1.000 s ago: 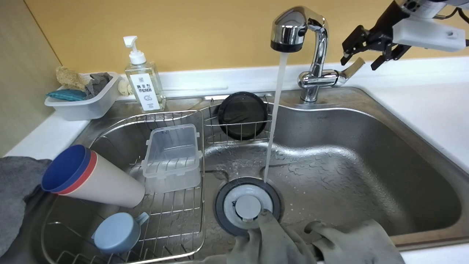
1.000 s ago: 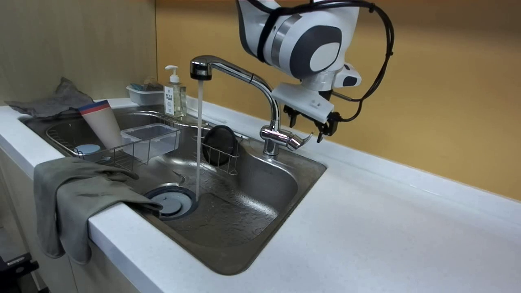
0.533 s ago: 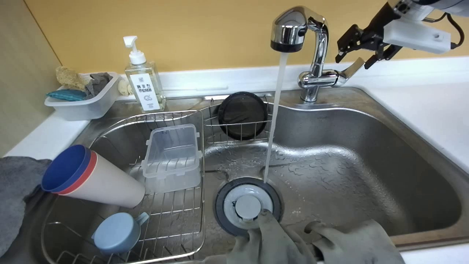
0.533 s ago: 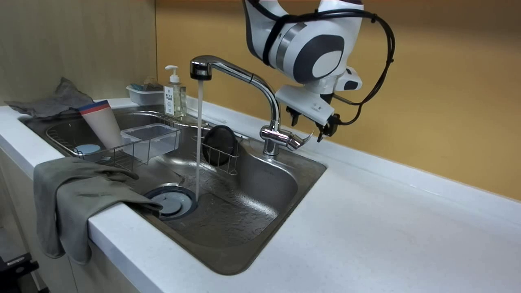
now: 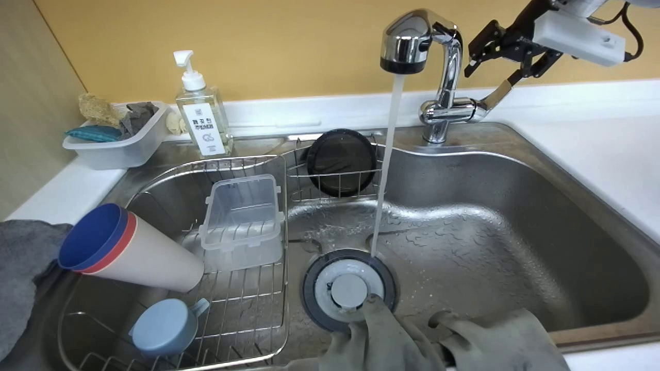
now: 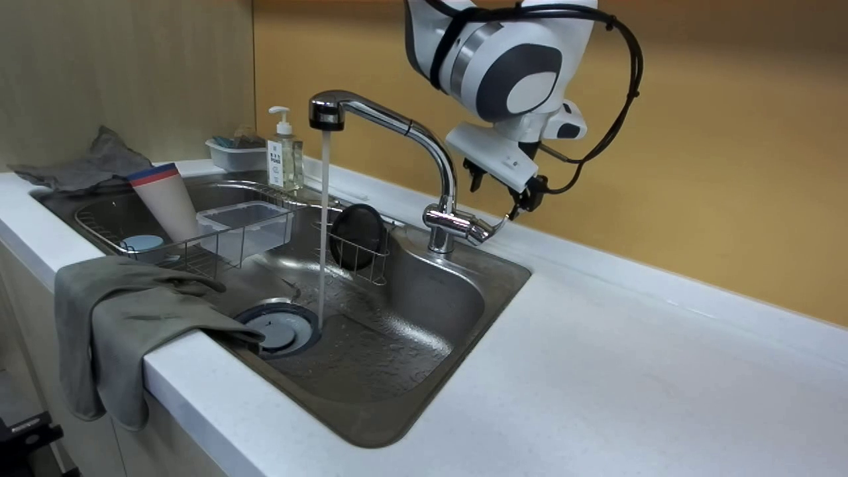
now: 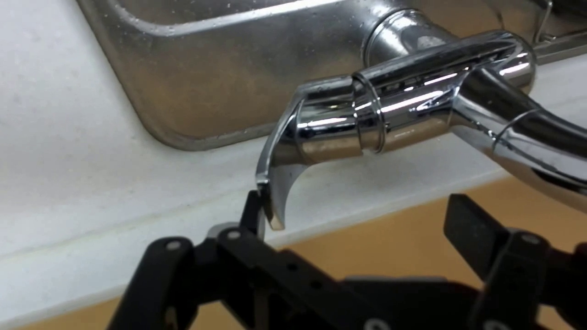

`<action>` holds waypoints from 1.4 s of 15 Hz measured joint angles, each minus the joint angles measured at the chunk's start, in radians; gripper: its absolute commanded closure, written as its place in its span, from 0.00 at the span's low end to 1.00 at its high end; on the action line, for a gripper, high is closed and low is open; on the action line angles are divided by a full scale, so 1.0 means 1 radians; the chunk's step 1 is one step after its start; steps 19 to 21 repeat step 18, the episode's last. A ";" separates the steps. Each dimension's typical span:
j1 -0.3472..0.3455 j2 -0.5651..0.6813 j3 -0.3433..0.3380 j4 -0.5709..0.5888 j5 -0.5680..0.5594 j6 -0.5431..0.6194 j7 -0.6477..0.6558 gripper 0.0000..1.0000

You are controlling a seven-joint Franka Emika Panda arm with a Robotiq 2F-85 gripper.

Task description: Push the faucet handle to the left.

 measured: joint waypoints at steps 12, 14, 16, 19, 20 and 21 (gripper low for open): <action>-0.010 -0.084 0.008 0.016 0.121 -0.365 -0.092 0.00; 0.002 -0.090 0.005 0.016 0.130 -0.397 -0.096 0.00; 0.017 -0.095 -0.013 0.016 0.116 -0.396 -0.070 0.00; 0.039 -0.103 -0.047 0.016 0.073 -0.395 -0.011 0.00; 0.039 -0.103 -0.047 0.016 0.073 -0.395 -0.011 0.00; 0.039 -0.103 -0.047 0.016 0.073 -0.395 -0.011 0.00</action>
